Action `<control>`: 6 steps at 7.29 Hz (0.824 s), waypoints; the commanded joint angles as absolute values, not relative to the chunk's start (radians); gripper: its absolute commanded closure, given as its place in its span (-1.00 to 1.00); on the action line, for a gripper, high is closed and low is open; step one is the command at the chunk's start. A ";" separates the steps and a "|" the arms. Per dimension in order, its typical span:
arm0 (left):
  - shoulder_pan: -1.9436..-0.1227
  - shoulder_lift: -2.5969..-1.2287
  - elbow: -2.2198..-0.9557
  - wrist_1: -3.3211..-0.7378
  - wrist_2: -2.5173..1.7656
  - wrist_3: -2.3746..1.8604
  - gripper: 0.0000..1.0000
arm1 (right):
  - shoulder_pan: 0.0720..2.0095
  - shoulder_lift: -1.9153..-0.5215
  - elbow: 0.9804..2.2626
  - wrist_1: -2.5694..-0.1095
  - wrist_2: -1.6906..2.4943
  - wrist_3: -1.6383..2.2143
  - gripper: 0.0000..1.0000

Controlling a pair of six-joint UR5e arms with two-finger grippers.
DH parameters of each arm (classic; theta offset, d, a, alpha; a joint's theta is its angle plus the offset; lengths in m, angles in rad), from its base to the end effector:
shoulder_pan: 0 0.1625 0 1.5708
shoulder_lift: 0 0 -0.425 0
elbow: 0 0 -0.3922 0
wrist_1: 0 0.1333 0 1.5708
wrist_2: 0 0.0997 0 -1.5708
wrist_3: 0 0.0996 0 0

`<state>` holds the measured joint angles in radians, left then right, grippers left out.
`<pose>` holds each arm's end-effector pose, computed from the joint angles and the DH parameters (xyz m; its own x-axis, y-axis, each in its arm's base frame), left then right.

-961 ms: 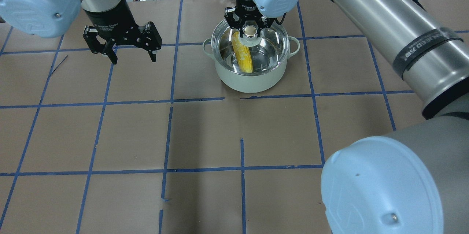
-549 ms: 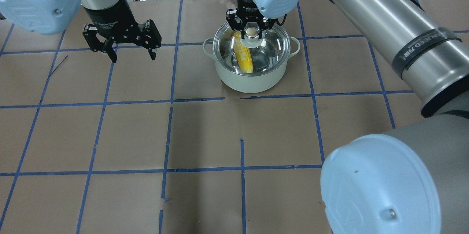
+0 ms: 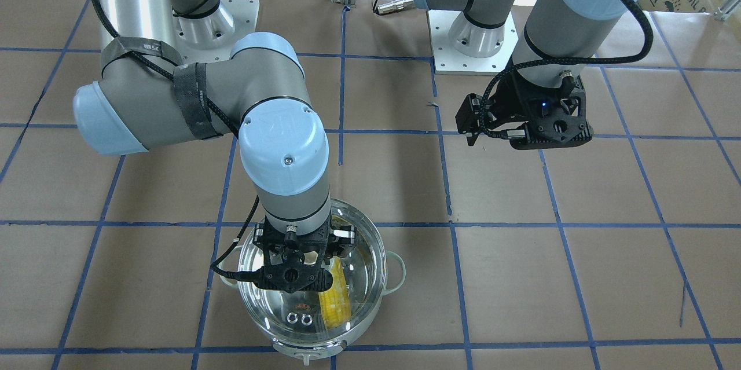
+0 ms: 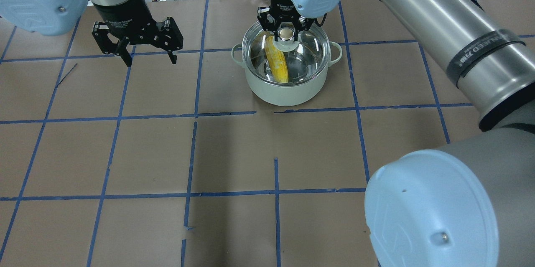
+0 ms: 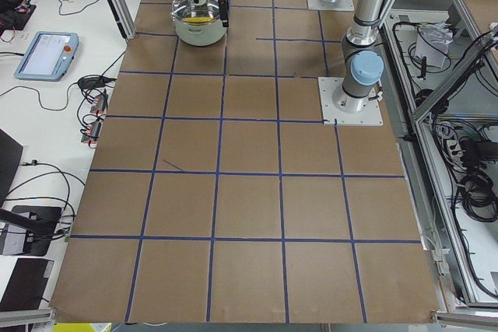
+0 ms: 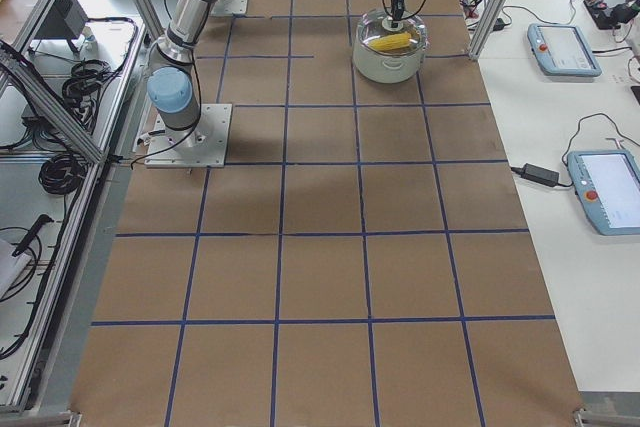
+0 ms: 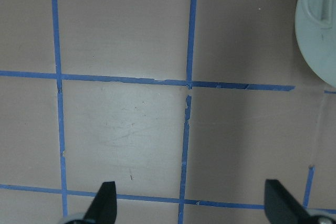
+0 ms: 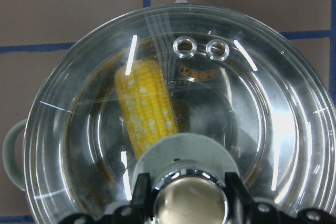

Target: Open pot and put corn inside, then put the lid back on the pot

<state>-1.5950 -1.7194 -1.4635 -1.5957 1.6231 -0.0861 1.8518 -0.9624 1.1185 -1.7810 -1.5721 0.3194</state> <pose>-0.1413 -0.5444 0.4608 -0.9966 -0.0583 -0.0577 -0.0618 0.9962 0.0614 0.3319 -0.6695 0.3562 -0.9992 0.0380 -0.0157 0.0388 0.9979 -0.0517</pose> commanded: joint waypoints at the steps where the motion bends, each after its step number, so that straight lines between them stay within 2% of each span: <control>1: -1.594 -1.712 -1.463 -1.591 1.620 -0.084 -1.00 | 1.852 -0.960 1.118 -1.781 -1.572 0.321 0.80; 2: -1.594 -1.709 -1.463 -1.591 1.620 -0.086 -1.00 | 1.852 -0.960 1.120 -1.781 -1.572 0.321 0.75; 3: -1.595 -1.704 -1.463 -1.591 1.621 -0.084 -1.00 | 1.852 -0.960 1.121 -1.781 -1.577 0.324 -0.04; 5: -1.594 -1.701 -1.477 -1.591 1.618 -0.074 -1.00 | 1.852 -0.962 1.120 -1.779 -1.577 0.327 -0.42; 6: -1.594 -1.701 -1.471 -1.589 1.618 -0.074 -1.00 | 1.852 -0.963 1.118 -1.779 -1.575 0.328 -0.72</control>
<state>-1.5945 -1.7022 -1.4719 -1.5907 1.6198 -0.0774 1.8515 -0.9617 1.1199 -1.7800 -1.5764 0.3263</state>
